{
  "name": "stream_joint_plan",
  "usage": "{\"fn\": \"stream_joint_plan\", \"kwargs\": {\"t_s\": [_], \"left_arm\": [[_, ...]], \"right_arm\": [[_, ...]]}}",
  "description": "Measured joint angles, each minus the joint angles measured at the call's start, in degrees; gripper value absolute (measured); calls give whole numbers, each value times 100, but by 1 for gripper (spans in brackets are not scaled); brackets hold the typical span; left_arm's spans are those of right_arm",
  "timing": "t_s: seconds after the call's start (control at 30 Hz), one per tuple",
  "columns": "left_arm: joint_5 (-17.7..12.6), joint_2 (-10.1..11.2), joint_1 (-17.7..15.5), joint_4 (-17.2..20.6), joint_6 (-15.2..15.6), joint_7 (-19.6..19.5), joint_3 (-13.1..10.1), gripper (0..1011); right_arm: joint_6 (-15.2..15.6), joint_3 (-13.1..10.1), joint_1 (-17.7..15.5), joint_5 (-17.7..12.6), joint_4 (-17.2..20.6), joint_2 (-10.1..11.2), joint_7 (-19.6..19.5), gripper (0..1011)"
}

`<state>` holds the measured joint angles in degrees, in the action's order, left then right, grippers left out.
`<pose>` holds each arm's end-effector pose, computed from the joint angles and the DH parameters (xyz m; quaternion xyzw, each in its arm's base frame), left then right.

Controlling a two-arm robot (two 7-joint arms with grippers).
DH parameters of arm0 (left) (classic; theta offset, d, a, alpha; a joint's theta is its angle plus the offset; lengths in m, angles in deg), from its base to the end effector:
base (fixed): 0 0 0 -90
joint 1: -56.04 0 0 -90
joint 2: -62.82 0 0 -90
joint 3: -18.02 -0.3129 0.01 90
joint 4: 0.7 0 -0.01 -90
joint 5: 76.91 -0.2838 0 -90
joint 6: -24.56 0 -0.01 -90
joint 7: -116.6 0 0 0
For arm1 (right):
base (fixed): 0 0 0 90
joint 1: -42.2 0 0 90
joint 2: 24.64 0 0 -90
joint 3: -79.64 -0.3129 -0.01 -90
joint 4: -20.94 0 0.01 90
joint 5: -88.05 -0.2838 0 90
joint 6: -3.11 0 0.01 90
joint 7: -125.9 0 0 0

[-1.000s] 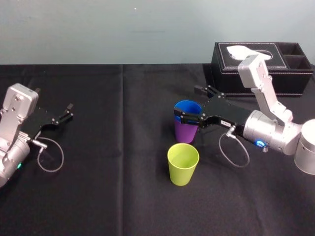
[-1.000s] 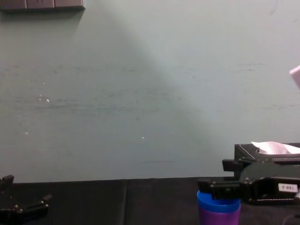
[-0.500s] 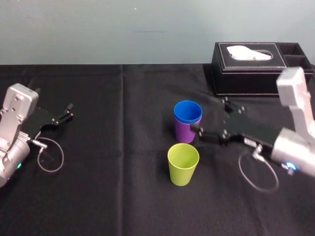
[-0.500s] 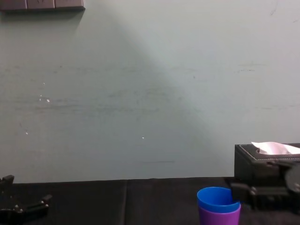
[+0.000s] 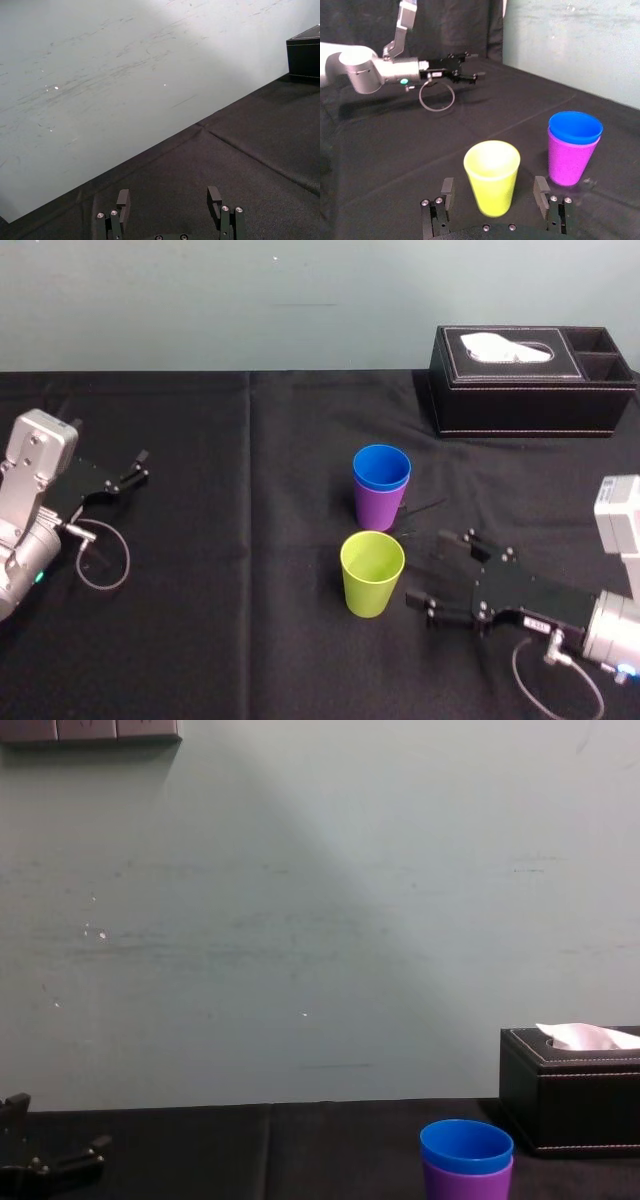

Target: Stack the three plastic cups sequentially using one hand.

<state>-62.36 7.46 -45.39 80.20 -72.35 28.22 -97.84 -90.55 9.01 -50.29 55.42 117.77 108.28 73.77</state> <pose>0.3382 0.1023 -0.3160 0.1414 -0.1324 0.5799 0.7913 0.2734 -0.1224 -0.2908 -0.0825 0.0114 -0.2761 0.9575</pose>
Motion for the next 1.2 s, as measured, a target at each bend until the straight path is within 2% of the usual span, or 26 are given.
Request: {"fn": "stream_joint_plan", "kwargs": {"t_s": [0.2,0.43,0.87,1.2], "left_arm": [[0,0,0,0,0,0,0,1011],[0,1,0,0,0,0,0,1011],[0,0,0,0,0,0,0,1011],[0,0,0,0,0,0,0,1011]], "right_arm": [[-86,100,-71,-20,-127,6,105,1003],[-73,247,63,21,-309,-102,152,1003],[60,511,456,158,-524,-315,161,1003],[164,766,851,468,-807,-492,106,1002]]}}
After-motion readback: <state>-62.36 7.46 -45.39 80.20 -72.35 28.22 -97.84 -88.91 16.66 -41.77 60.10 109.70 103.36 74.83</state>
